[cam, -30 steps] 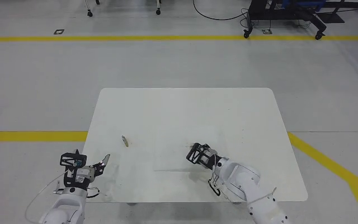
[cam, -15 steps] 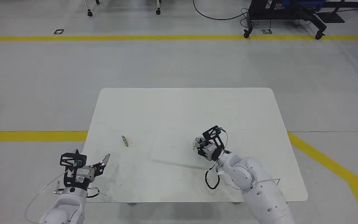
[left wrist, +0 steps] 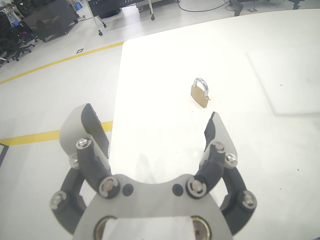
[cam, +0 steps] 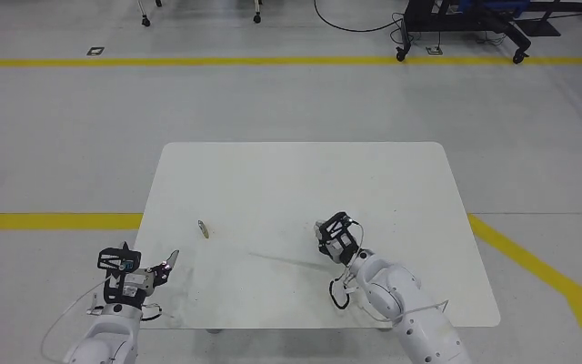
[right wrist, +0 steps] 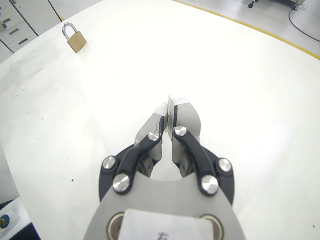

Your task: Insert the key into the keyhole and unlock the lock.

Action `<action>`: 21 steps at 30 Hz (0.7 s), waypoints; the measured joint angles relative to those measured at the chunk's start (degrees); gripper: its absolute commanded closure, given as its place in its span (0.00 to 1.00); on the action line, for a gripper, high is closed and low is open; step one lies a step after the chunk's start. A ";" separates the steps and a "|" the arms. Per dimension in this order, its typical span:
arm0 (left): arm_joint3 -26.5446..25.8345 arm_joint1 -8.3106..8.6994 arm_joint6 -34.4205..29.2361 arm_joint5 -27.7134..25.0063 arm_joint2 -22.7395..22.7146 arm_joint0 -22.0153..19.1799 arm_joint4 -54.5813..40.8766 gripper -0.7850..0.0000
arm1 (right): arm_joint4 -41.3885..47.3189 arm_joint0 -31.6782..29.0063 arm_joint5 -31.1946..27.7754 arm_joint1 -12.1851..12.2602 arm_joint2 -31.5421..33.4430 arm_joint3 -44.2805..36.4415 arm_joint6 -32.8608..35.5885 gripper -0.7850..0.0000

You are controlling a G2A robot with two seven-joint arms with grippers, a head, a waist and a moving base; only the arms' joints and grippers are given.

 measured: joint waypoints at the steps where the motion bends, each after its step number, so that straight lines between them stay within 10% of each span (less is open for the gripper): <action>1: 0.00 0.00 0.00 0.00 0.00 0.00 0.00 0.00 | -0.02 0.00 0.00 0.00 0.00 0.00 0.00 1.00; 8: -3.92 -0.04 -1.11 0.04 1.31 0.68 3.71 0.00 | 2.05 -0.45 -0.53 -0.08 0.24 0.67 -0.22 1.00; 21: -8.08 -1.31 -12.49 -8.98 20.11 -9.02 15.78 0.00 | 13.67 2.66 -6.27 -0.69 1.03 8.64 0.21 1.00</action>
